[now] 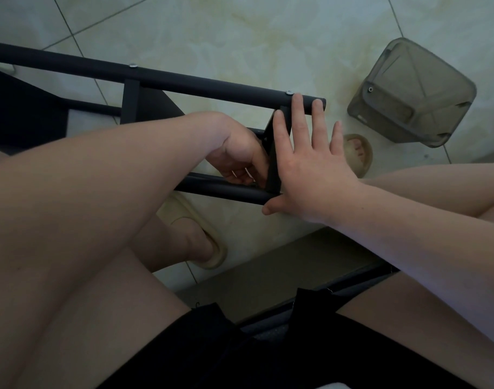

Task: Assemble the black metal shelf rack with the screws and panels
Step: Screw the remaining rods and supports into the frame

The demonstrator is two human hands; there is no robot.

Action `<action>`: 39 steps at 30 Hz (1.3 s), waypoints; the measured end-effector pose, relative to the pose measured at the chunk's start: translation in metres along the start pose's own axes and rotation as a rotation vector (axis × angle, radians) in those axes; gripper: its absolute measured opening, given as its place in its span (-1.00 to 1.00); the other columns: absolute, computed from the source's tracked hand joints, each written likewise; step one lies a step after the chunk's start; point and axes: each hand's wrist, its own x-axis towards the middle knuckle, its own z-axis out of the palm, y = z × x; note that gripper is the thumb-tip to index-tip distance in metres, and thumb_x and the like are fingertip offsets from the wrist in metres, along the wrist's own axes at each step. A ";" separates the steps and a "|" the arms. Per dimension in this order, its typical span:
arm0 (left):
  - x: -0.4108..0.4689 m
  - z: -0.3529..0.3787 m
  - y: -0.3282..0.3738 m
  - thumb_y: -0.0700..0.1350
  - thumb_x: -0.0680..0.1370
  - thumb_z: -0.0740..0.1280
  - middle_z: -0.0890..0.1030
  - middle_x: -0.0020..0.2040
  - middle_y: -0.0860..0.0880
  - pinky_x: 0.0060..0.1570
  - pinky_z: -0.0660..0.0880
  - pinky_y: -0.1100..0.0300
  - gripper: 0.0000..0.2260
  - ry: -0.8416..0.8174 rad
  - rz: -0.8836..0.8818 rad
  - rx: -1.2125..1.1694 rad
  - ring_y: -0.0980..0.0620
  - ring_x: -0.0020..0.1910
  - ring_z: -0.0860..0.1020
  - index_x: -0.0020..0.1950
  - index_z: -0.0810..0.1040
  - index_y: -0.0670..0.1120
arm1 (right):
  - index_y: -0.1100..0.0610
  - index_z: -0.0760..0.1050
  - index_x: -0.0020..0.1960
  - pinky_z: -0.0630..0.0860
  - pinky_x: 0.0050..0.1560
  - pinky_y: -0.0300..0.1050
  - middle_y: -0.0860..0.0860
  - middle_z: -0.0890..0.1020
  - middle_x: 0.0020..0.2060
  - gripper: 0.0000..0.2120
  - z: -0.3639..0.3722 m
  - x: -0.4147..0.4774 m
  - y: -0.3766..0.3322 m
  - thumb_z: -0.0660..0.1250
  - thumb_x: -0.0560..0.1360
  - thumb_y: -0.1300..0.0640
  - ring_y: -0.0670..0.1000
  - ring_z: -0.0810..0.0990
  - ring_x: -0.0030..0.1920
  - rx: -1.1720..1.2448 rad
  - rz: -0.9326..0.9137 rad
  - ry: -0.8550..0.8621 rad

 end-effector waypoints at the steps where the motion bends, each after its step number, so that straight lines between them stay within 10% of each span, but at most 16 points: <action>1: 0.000 0.000 0.000 -0.20 0.53 0.38 0.63 -0.26 0.07 -0.21 0.48 0.26 -0.91 0.000 0.001 0.004 0.13 -0.31 0.51 -0.05 0.66 -0.05 | 0.20 -0.39 0.61 -0.19 0.52 0.45 0.26 -0.43 0.55 0.40 0.000 0.000 0.000 0.48 0.28 -0.44 0.39 -0.39 0.55 0.001 -0.001 0.001; 39: 0.002 0.000 0.000 -0.23 0.52 0.40 0.65 -0.22 0.02 -0.15 0.51 0.21 -0.89 0.043 0.024 0.017 0.10 -0.27 0.55 0.00 0.67 -0.08 | 0.21 -0.39 0.61 -0.18 0.52 0.43 0.26 -0.43 0.55 0.41 0.002 0.001 -0.001 0.50 0.27 -0.42 0.40 -0.39 0.55 0.015 0.006 0.004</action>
